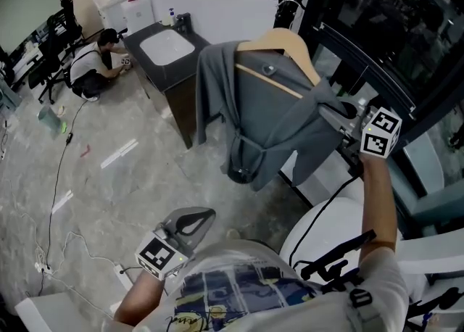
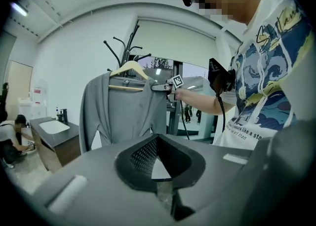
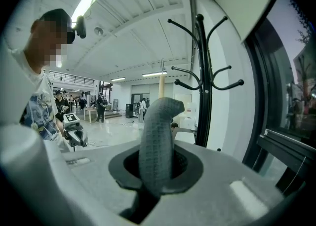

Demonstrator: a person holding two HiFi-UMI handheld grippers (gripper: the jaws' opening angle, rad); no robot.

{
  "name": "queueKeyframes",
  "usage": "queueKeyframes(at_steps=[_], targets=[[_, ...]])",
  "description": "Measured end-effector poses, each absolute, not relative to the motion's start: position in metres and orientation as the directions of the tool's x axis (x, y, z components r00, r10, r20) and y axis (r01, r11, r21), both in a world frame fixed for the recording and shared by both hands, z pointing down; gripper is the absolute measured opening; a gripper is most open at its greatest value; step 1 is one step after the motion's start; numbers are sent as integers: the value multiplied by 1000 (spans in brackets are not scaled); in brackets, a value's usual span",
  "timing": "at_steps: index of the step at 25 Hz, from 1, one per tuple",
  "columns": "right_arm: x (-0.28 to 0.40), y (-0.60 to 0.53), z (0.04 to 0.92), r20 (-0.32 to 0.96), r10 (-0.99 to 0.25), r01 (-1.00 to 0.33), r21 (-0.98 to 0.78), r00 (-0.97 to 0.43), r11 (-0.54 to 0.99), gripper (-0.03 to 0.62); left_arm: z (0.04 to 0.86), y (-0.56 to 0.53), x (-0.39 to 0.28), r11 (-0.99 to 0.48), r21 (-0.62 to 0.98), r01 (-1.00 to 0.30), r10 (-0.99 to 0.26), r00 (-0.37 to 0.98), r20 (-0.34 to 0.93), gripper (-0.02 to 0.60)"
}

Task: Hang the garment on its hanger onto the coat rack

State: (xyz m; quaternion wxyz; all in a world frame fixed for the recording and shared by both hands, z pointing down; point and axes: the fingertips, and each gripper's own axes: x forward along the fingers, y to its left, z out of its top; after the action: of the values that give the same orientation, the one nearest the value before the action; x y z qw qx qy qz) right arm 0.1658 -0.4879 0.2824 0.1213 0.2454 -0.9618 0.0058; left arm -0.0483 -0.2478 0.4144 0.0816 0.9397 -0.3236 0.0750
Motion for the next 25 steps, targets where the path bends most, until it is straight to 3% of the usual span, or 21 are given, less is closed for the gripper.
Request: queueKeyframes(at_steps=[11, 25], targets=[[184, -566, 339, 295, -449, -470, -1, -843, 882, 26, 419, -292, -39, -747, 137, -651, -619, 755, 216, 3], [180, -591, 363, 266, -438, -462, -32, -859, 886, 31, 422, -291, -48, -718, 138, -682, -646, 727, 232, 4]])
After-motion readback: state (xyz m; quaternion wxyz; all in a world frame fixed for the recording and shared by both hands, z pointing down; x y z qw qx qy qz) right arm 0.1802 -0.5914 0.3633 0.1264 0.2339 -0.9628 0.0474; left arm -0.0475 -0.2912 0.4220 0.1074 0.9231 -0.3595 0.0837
